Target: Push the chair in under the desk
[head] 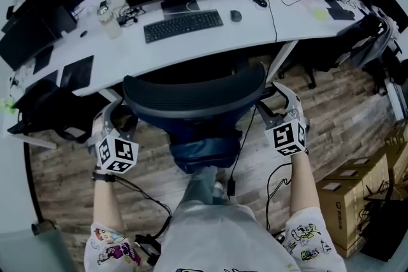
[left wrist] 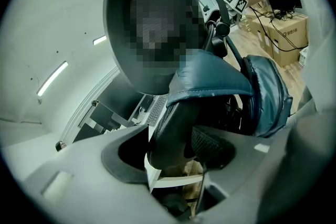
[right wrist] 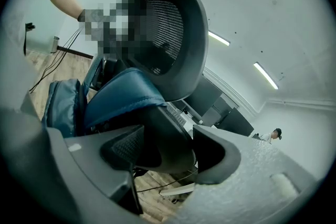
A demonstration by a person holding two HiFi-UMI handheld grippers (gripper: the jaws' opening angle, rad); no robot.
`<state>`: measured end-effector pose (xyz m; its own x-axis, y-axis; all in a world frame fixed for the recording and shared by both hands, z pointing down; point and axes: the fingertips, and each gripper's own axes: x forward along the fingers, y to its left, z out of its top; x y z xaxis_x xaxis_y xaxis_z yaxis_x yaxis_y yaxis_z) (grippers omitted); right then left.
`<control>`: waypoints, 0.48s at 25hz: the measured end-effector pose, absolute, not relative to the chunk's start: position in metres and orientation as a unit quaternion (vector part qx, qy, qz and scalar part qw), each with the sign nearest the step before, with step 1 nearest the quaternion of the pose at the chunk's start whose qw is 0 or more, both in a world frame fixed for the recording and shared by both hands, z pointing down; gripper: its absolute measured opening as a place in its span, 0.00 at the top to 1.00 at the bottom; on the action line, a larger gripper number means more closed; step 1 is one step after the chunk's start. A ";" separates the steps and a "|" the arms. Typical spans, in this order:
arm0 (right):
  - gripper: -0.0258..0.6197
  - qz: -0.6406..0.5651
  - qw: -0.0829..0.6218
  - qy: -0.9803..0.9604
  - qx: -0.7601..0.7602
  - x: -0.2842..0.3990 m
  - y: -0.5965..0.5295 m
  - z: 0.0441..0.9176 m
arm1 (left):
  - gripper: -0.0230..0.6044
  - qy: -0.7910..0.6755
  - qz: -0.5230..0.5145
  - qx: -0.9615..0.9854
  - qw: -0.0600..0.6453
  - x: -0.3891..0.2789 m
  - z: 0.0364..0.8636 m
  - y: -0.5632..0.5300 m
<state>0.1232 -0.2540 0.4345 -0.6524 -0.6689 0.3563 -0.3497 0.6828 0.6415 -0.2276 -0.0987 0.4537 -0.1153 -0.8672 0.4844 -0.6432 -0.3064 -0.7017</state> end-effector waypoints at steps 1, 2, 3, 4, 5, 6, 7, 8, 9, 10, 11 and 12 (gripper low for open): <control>0.52 -0.270 0.295 -0.869 0.292 0.123 -0.256 0.434 | 0.54 0.577 -0.475 -0.654 0.118 -0.227 0.454 -0.099; 0.52 -0.271 0.294 -0.869 0.292 0.123 -0.258 0.434 | 0.54 0.576 -0.476 -0.654 0.119 -0.227 0.454 -0.101; 0.52 -0.271 0.293 -0.869 0.292 0.123 -0.261 0.434 | 0.54 0.576 -0.477 -0.653 0.119 -0.226 0.455 -0.104; 0.52 -0.272 0.293 -0.869 0.292 0.123 -0.264 0.434 | 0.54 0.577 -0.478 -0.652 0.118 -0.226 0.455 -0.107; 0.52 -0.272 0.292 -0.869 0.291 0.123 -0.267 0.435 | 0.54 0.578 -0.478 -0.651 0.118 -0.226 0.455 -0.109; 0.52 -0.271 0.291 -0.870 0.290 0.122 -0.269 0.436 | 0.54 0.580 -0.478 -0.649 0.118 -0.226 0.456 -0.111; 0.52 -0.271 0.291 -0.871 0.289 0.121 -0.272 0.436 | 0.54 0.582 -0.478 -0.647 0.118 -0.227 0.456 -0.113; 0.52 -0.272 0.290 -0.871 0.288 0.119 -0.276 0.436 | 0.54 0.585 -0.478 -0.644 0.118 -0.229 0.456 -0.116; 0.52 -0.273 0.291 -0.871 0.287 0.116 -0.281 0.436 | 0.54 0.587 -0.479 -0.642 0.117 -0.231 0.456 -0.119; 0.52 -0.274 0.291 -0.871 0.286 0.115 -0.285 0.435 | 0.54 0.588 -0.481 -0.640 0.115 -0.232 0.456 -0.123; 0.52 -0.274 0.291 -0.871 0.285 0.113 -0.289 0.435 | 0.54 0.588 -0.482 -0.640 0.113 -0.233 0.456 -0.126; 0.52 -0.275 0.291 -0.871 0.285 0.112 -0.293 0.435 | 0.54 0.588 -0.482 -0.639 0.112 -0.234 0.457 -0.130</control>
<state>0.1121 -0.2928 0.4353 -0.6686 -0.6559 0.3504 -0.3357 0.6867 0.6447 -0.2343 -0.1297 0.4568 -0.1575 -0.8603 0.4848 -0.6438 -0.2828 -0.7110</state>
